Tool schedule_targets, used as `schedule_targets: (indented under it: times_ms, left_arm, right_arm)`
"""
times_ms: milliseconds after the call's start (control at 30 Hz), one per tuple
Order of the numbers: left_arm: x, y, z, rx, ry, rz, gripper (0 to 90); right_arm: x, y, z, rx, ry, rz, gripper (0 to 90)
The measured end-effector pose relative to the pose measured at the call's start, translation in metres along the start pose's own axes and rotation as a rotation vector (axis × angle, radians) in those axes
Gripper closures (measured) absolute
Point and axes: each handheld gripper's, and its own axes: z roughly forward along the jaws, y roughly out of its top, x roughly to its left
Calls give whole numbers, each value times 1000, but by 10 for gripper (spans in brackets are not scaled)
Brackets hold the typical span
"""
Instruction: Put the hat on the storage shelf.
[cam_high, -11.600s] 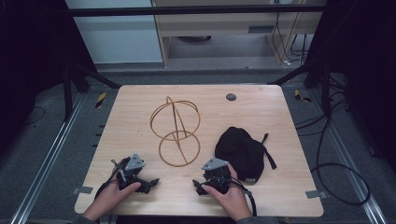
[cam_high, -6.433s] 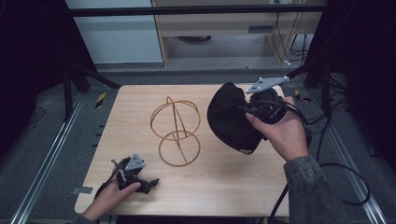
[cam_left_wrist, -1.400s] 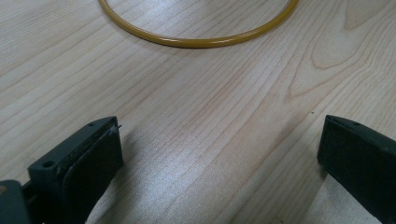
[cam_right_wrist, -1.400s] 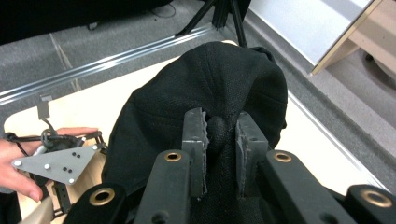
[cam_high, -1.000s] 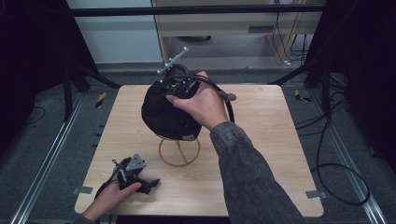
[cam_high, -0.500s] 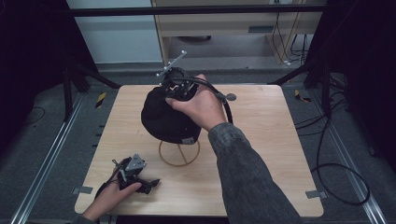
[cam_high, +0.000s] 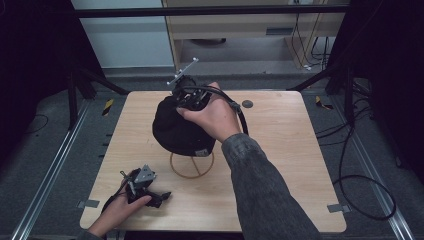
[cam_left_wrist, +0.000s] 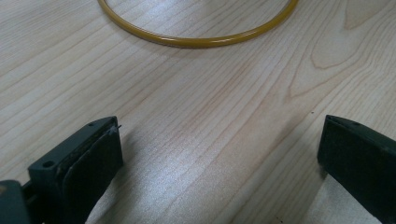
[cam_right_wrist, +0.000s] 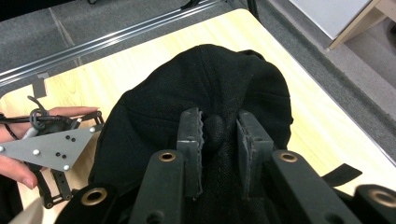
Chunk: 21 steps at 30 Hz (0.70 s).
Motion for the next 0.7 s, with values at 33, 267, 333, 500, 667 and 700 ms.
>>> schedule_targets:
  times_ms: [33,267,333,500,667,700]
  left_arm:
    - [0,0,0,0,0,0,0]
    - [0,0,0,0,0,0,0]
    - [0,0,0,0,0,0,0]
    - [0,0,0,2,0,2,0]
    - [0,0,0,1,0,2,0]
    - [0,0,0,1,0,2,0]
  right_arm:
    - [0,0,0,0,1,1,727]
    - [2,0,1,9,1,-2,689]
    - [2,0,1,9,0,-2,677]
    - [1,0,1,20,-1,11,596]
    - [1,-1,1,23,-9,12,549]
    - [1,-1,1,23,-9,13,542]
